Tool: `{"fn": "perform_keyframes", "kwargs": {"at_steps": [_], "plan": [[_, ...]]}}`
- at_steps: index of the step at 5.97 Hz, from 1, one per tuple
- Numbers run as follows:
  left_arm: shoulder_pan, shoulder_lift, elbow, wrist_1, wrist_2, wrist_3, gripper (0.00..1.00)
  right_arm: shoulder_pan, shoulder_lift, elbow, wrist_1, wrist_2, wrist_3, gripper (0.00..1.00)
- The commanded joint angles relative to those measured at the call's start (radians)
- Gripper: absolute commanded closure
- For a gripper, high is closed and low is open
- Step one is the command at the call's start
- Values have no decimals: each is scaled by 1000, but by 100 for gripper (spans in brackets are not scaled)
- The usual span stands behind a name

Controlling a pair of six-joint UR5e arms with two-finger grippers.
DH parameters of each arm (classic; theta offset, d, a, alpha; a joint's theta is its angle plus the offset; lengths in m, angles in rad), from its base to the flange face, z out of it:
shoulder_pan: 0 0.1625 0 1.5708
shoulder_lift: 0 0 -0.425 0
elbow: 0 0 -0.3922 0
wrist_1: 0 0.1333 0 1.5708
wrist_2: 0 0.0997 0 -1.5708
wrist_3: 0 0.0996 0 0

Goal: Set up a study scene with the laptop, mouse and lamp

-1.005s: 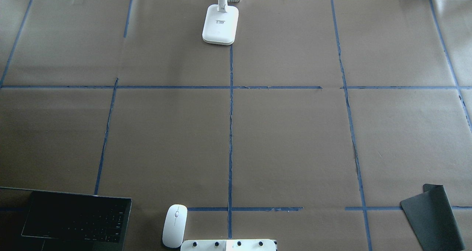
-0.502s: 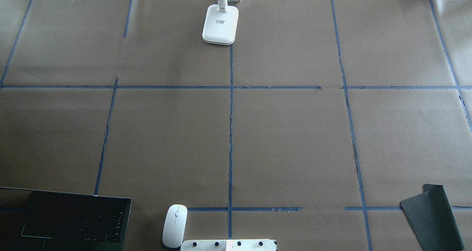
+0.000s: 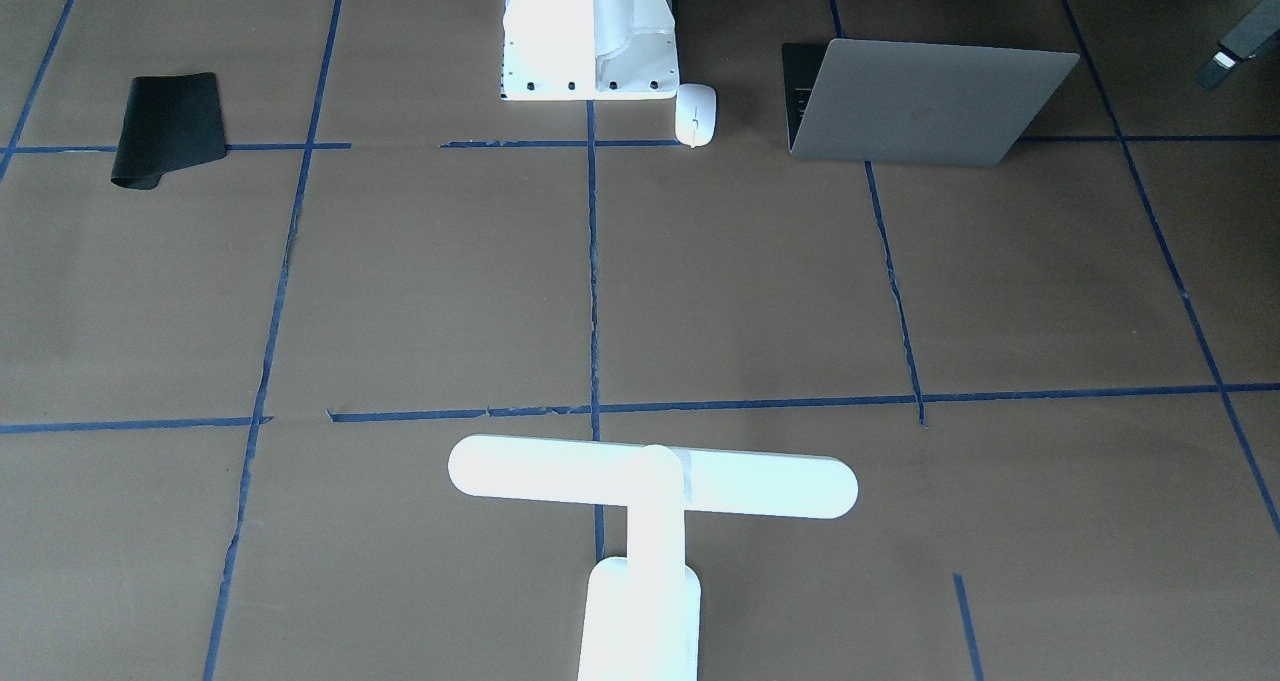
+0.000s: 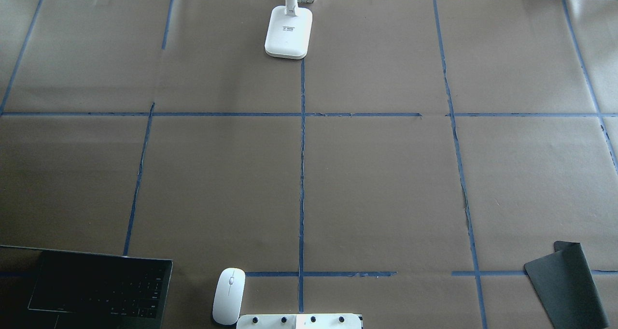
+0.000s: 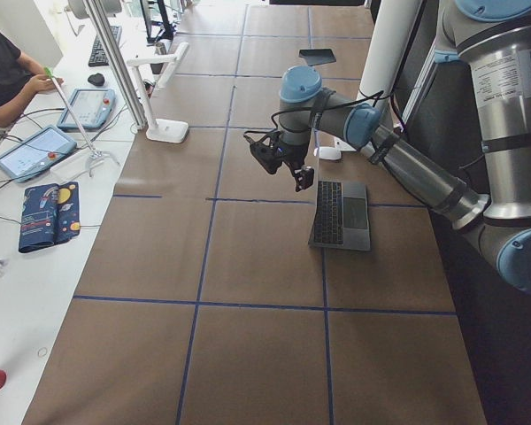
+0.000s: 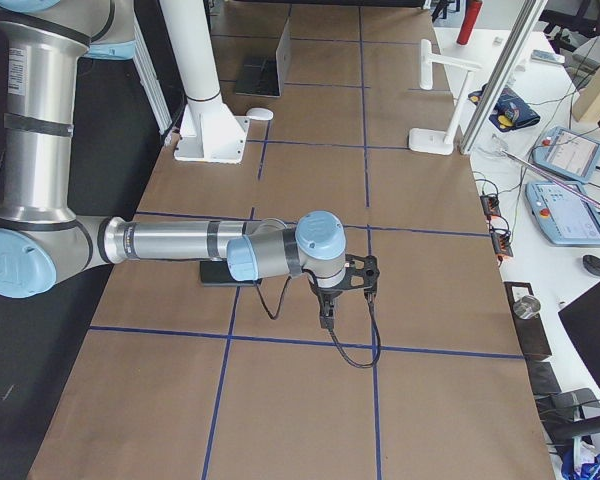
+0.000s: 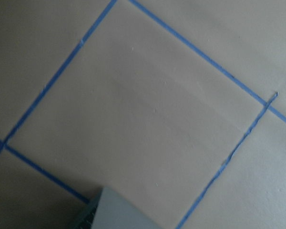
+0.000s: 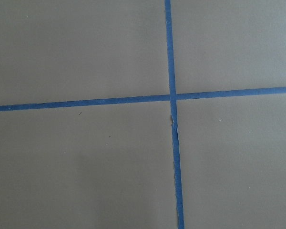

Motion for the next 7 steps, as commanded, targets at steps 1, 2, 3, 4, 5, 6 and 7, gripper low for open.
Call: {"fn": "perform_keyframes", "kwargs": {"at_steps": [1, 2, 3, 4, 5, 6, 7], "plan": [[175, -2, -95, -15, 106, -350, 0, 0, -1, 2, 1, 1, 11, 0], [320, -3, -129, -15, 234, -553, 0, 0, -1, 2, 2, 1, 11, 0], [457, -7, -140, -15, 343, -723, 0, 0, -1, 8, 1, 1, 15, 0], [572, -8, -150, -15, 458, -883, 0, 0, -1, 11, 1, 1, 15, 0], [669, -8, -150, -7, 546, -1005, 0, 0, -1, 14, 1, 1, 15, 0], [728, -8, -144, -1, 602, -1064, 0, 0, 1, 14, 1, 1, 15, 0], [734, -5, -143, 0, 608, -1082, 0, 0, 1, 14, 1, 1, 15, 0]]}}
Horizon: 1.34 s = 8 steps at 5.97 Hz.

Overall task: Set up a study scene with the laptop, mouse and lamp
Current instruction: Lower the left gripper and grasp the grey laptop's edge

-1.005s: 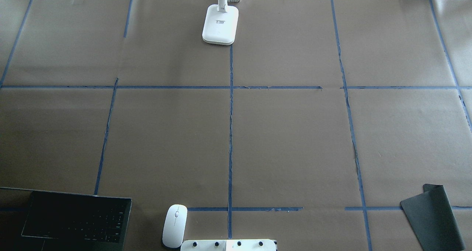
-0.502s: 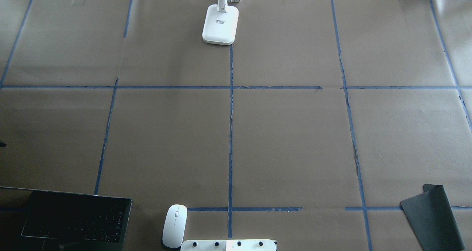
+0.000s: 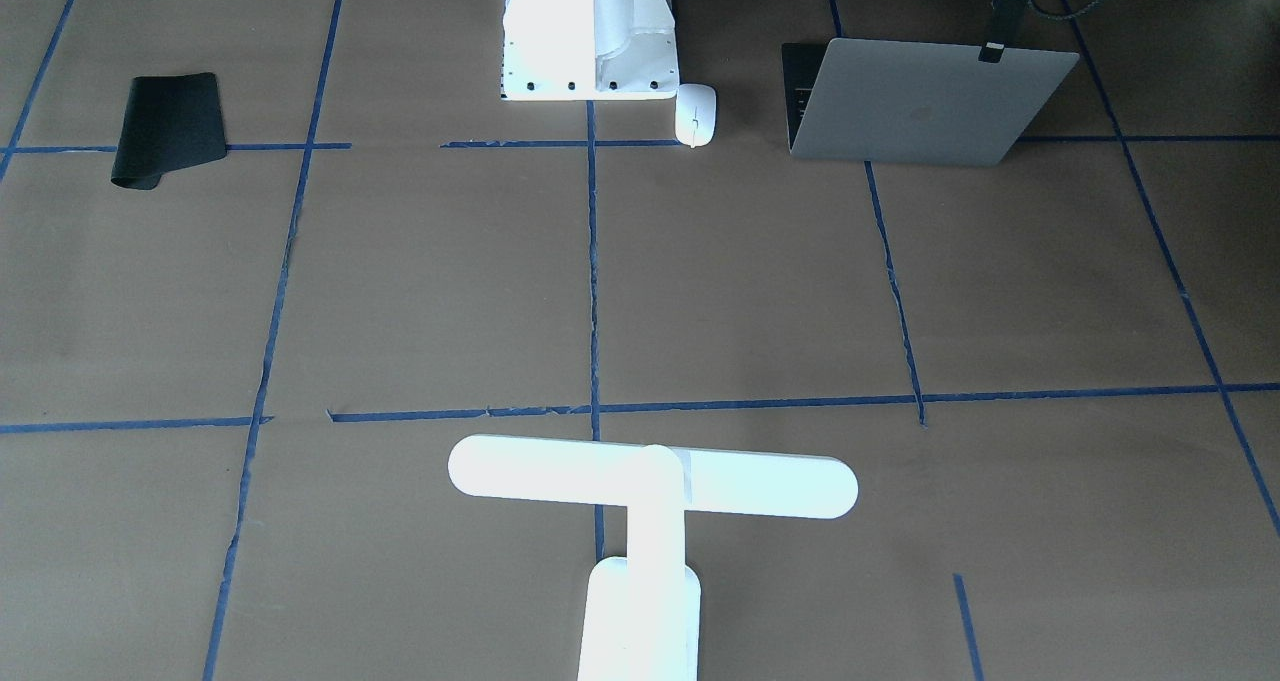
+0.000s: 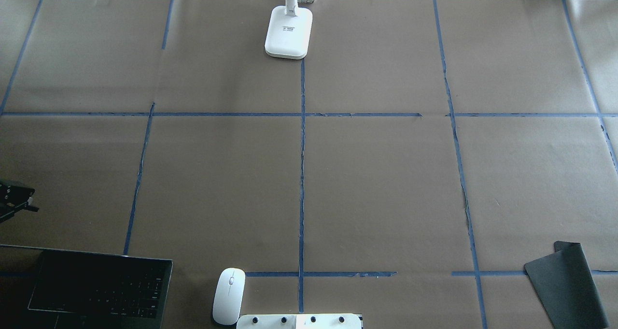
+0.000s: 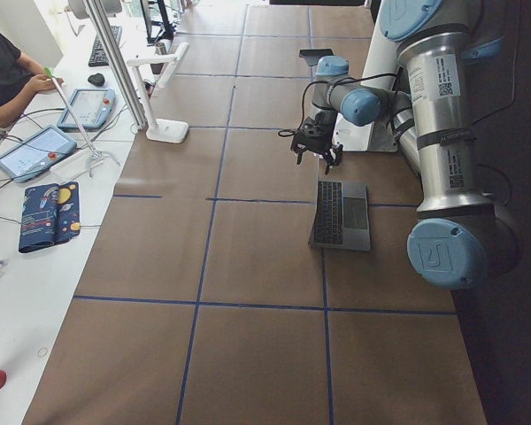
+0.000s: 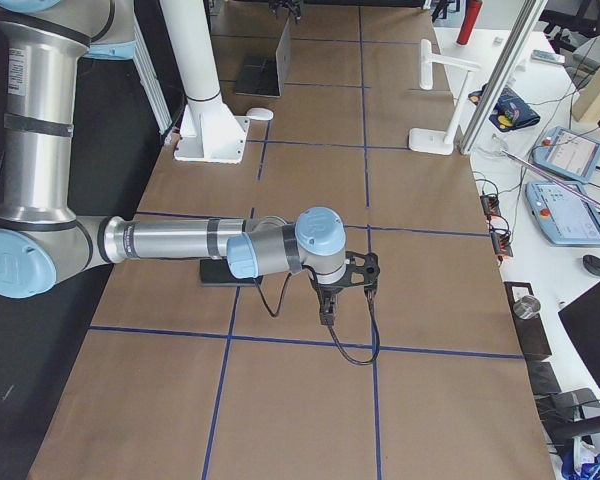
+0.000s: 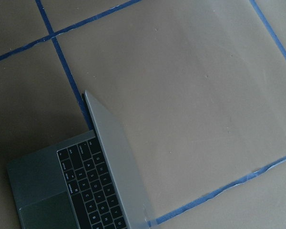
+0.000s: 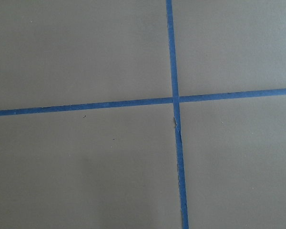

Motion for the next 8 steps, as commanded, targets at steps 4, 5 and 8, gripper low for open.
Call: {"fn": "perform_keyframes", "kwargs": {"at_steps": [4, 5, 8], "plan": [[135, -7, 20, 6, 26, -115, 0, 2, 7, 2, 0, 0, -2, 0], [141, -18, 27, 6, 26, -117, 0, 0, 8, -1, 0, 0, -2, 0], [156, -50, 70, 6, 26, -118, 0, 0, 8, -4, 0, 0, -2, 0]]}}
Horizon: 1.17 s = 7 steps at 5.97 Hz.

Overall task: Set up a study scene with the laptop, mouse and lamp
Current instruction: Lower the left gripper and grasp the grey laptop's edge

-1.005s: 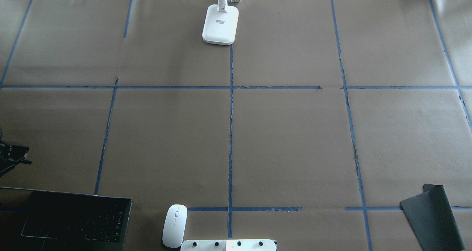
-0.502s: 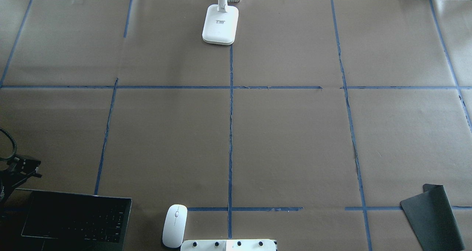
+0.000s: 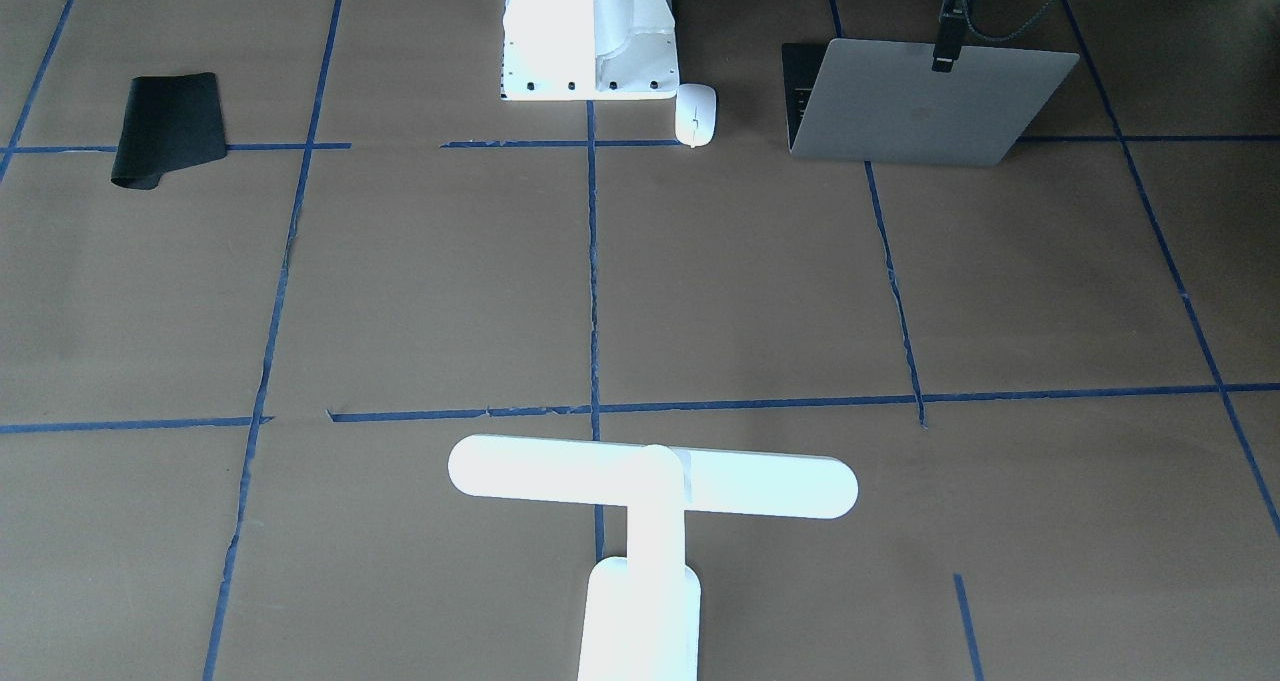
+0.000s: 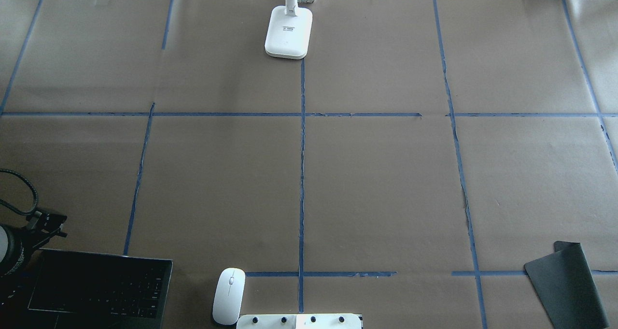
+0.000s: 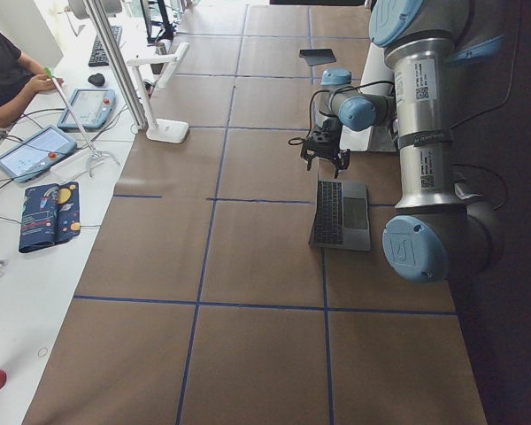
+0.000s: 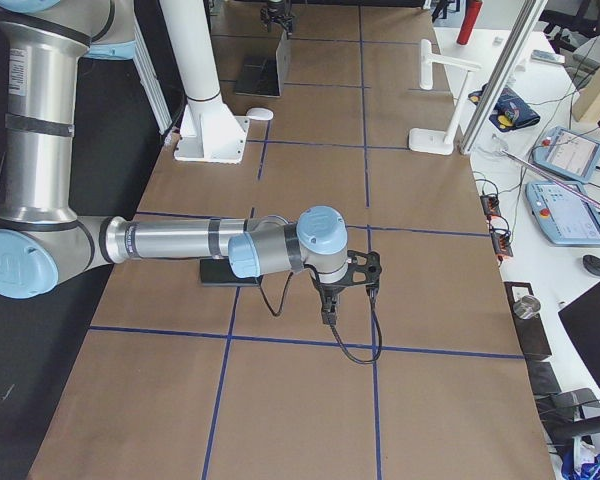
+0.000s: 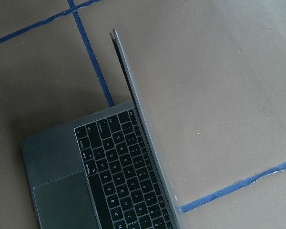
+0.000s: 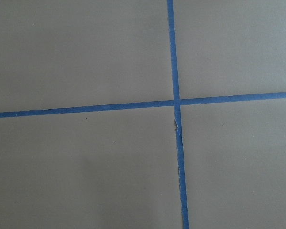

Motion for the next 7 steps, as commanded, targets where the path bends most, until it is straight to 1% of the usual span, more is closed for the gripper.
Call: {"fn": "perform_keyframes", "kwargs": {"at_steps": [1, 2, 3, 6, 7], "plan": [[10, -22, 25, 0, 0, 1, 0, 1, 1, -2, 0, 0, 0, 0], [11, -25, 36, 2, 14, 1, 3, -1, 1, -1, 0, 0, 0, 0], [10, -25, 42, 12, 29, 1, 18, 1, 1, 1, -2, 2, 0, 0], [4, -41, 38, 15, 41, -1, 95, 1, 1, 30, -3, 14, 3, 0], [-21, -42, 34, 20, 40, -2, 100, 11, 1, 33, -2, 41, 3, 0]]}}
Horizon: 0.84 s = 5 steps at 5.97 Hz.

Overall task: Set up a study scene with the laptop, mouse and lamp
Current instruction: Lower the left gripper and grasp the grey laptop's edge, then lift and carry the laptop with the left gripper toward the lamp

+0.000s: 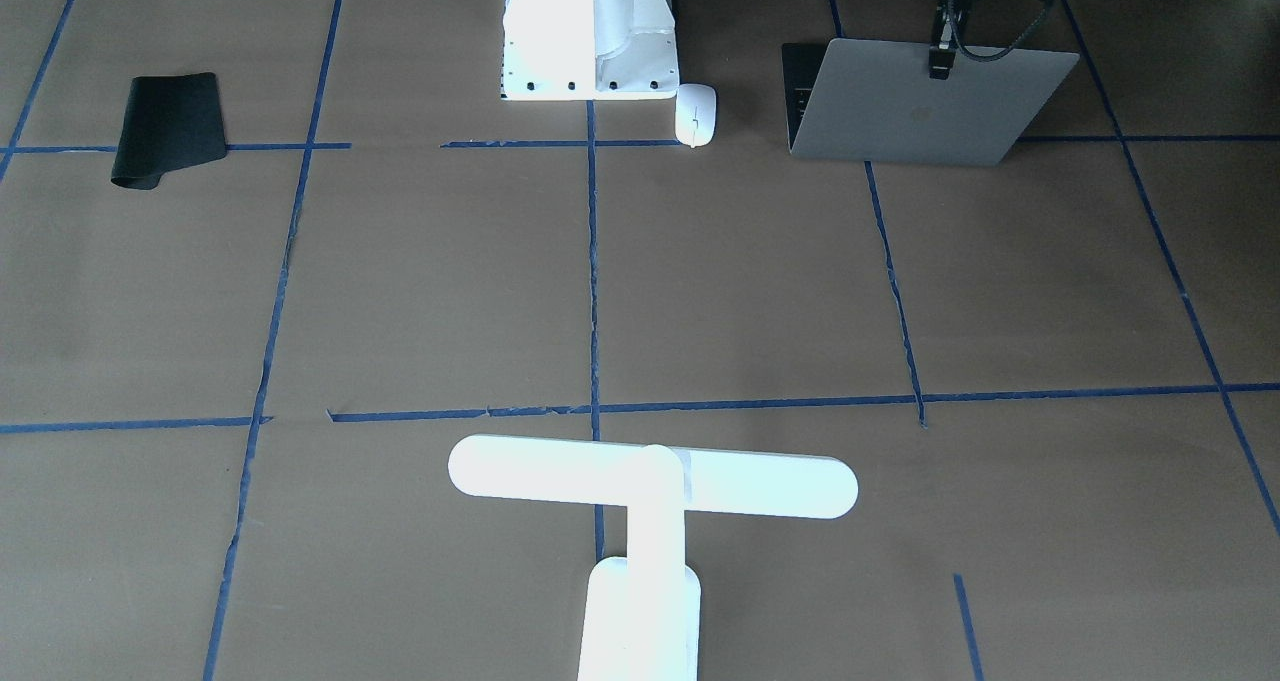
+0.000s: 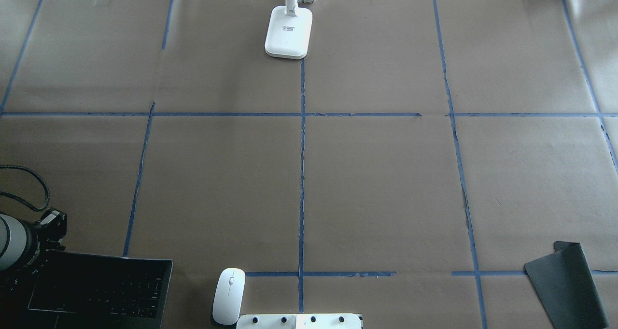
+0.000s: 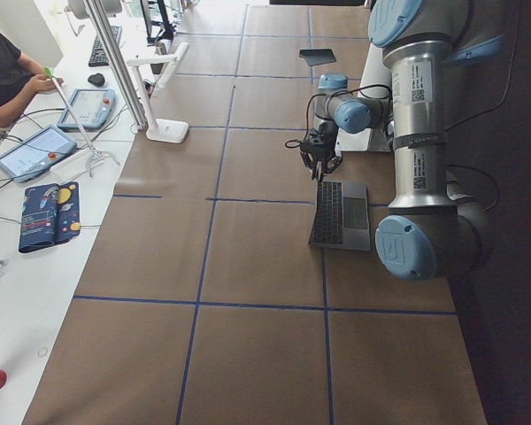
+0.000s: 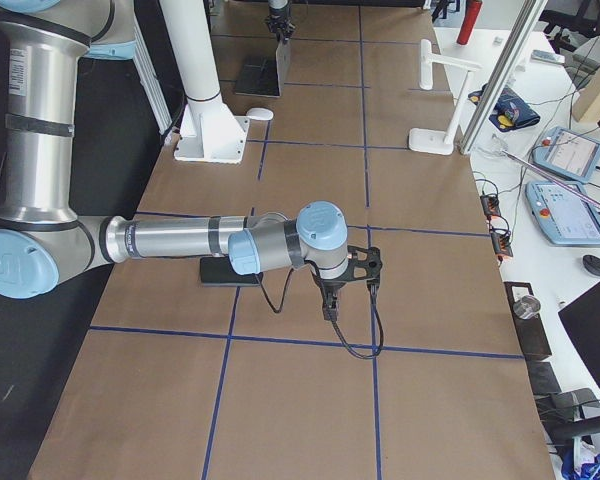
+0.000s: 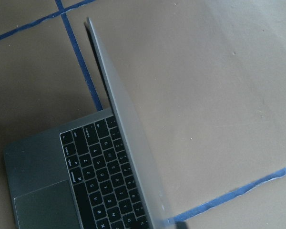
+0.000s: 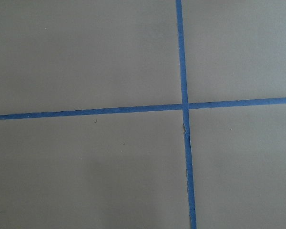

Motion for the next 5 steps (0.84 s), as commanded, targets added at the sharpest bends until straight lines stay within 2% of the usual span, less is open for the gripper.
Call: {"fn": "perform_keyframes", "kwargs": {"at_steps": [1, 2, 4, 5], "plan": [[-68, -27, -5, 41, -2, 1, 100, 11, -5, 25, -5, 35, 1, 0], [-112, -62, -15, 109, -5, 11, 100, 13, -5, 31, -8, 35, 1, 0], [-261, -250, 12, 274, -5, 94, 100, 15, -5, 30, -10, 33, 1, 0], [-342, -353, 99, 316, -5, 123, 100, 13, -5, 33, -10, 33, 1, 0]]}}
